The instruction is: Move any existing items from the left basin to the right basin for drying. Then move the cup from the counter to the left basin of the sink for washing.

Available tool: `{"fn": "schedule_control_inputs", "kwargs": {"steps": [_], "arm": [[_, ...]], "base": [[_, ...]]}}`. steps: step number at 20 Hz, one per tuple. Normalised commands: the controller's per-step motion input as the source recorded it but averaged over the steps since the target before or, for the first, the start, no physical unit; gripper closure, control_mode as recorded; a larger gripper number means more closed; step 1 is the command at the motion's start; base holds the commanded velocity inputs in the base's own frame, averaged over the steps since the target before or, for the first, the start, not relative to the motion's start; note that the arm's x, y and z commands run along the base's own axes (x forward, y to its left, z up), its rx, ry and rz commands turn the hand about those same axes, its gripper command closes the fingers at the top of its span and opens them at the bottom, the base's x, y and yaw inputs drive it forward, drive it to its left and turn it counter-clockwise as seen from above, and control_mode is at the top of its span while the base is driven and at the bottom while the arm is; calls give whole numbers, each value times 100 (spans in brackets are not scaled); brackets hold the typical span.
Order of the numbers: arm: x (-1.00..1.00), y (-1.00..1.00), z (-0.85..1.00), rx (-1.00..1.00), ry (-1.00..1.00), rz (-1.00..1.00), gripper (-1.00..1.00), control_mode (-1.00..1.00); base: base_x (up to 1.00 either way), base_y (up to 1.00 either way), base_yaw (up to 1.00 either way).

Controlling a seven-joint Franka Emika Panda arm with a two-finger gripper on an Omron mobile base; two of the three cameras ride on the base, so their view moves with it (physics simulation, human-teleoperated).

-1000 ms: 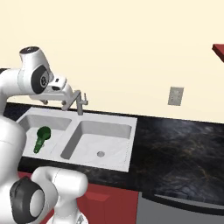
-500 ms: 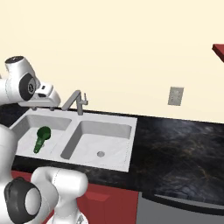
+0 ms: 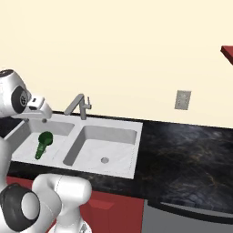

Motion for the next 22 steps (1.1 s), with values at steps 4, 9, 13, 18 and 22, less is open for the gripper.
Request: {"fn": "schedule_control_inputs", "kwargs": {"steps": [4,9,13,18,22], "arm": [[0,19,-20,0,3,1,-100,-100],[3,8,-34,0,0,0,-100,-100],[11,20,-38,0,0,0,-100,-100],[13,22,-37,0,0,0,-100,-100],[20,26,-39,0,0,0,-100,-100]], "base": [[0,0,0],[0,0,0],[0,0,0],[0,0,0],[0,0,0]]}}
